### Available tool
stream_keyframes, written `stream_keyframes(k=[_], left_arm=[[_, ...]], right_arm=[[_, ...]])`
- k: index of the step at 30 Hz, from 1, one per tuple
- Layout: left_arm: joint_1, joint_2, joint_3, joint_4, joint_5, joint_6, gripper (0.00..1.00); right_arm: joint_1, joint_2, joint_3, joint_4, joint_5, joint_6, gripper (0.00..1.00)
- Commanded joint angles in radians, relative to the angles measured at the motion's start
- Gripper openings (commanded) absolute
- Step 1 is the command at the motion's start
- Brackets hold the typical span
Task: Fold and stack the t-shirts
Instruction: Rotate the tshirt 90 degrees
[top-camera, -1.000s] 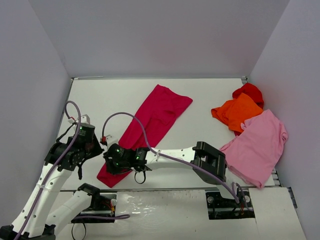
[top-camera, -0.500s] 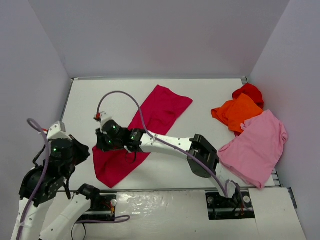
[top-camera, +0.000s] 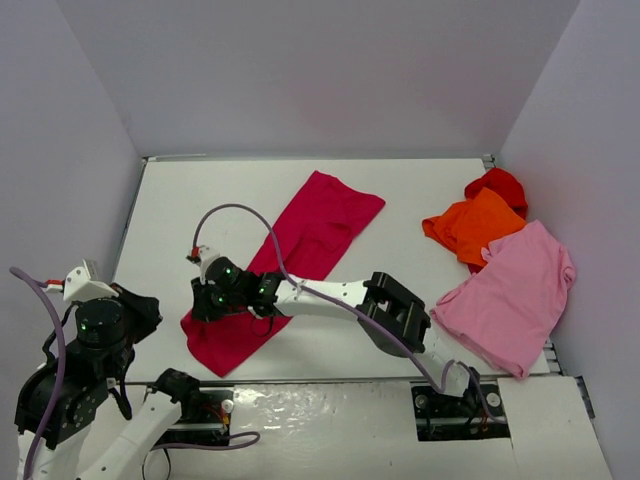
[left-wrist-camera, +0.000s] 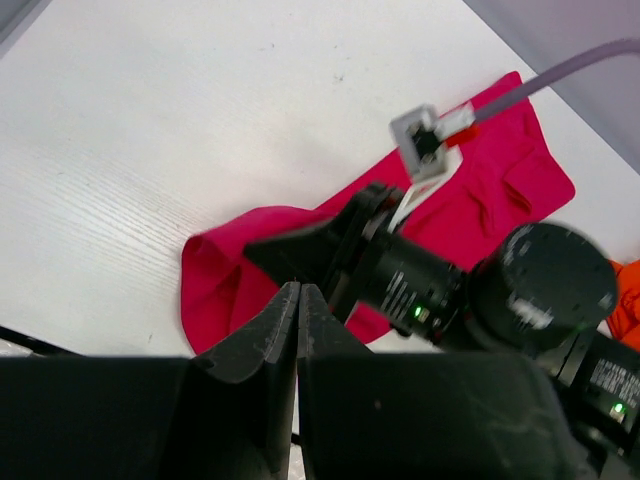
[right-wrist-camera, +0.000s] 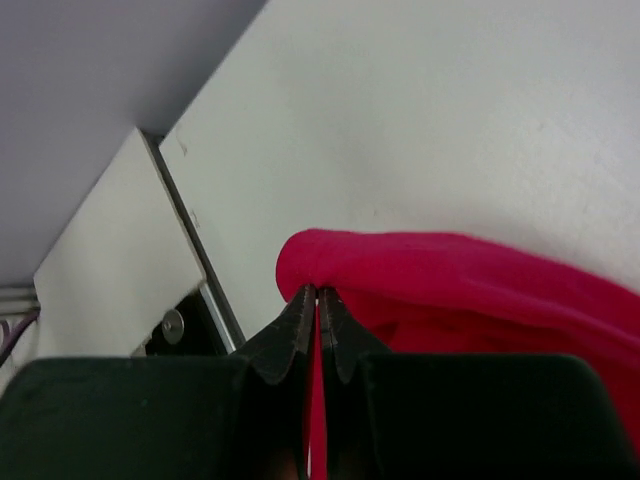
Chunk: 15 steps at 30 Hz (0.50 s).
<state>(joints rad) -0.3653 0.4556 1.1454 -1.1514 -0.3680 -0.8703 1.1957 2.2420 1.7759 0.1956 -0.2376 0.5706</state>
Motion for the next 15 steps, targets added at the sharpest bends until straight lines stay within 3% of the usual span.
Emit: stream_keyframes(k=[1,8,15], left_arm=[[-0.003,0.048,0.046,0.016,-0.031,0.023,0.01],[-0.004,0.040,0.038,0.014,-0.026,0.022,0.01],[-0.003,0.048,0.042,0.009,-0.019,0.023,0.01]], right_arm=[[0.065,-0.188,-0.155,0.064,0.006,0.034,0.00],[0.125,-0.321,-0.447,0.141,0.019,0.140,0.00],[0.134,-0.348,-0.516,0.121,0.051,0.137,0.00]])
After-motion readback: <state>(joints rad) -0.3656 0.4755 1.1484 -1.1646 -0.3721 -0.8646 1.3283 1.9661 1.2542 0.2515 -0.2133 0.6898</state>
